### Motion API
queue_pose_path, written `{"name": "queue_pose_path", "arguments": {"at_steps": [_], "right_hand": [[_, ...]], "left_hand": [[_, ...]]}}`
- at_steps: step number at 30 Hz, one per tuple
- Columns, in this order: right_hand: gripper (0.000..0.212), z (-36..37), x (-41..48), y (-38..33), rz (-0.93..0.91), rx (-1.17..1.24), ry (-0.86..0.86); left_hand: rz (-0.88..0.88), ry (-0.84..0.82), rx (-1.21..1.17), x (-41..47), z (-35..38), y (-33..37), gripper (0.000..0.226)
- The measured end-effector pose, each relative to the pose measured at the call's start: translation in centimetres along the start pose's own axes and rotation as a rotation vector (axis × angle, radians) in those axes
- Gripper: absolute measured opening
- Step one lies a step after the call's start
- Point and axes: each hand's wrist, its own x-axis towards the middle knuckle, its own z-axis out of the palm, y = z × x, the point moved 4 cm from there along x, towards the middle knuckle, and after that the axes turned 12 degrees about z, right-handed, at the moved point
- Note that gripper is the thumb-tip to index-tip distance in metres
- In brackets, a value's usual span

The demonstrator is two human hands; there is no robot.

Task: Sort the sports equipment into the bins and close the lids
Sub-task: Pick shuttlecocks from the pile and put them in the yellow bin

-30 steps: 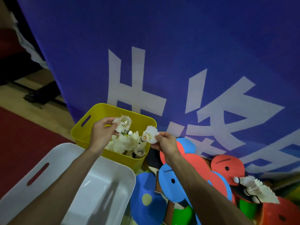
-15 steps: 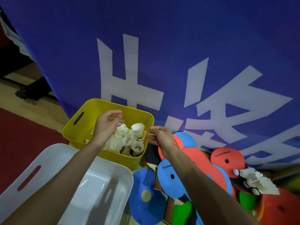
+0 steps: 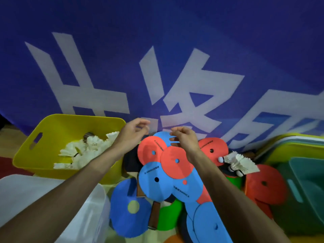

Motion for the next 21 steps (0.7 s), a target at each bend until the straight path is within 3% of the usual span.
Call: {"name": "queue_pose_path", "arguments": {"at_steps": [7, 15, 21], "right_hand": [[0.013, -10.9, 0.0, 2.6, -0.048, -0.038, 0.208], [0.012, -20.7, -0.6, 5.7, -0.097, -0.117, 0.510], [0.020, -25.5, -0.8, 8.4, -0.090, -0.364, 0.626]], "left_hand": [[0.040, -0.355, 0.056, 1.5, 10.9, 1.1, 0.021], [0.097, -0.621, 0.221, 1.7, 22.1, -0.1, 0.016], [0.125, -0.744, 0.340, 2.6, 28.1, -2.2, 0.018]]}}
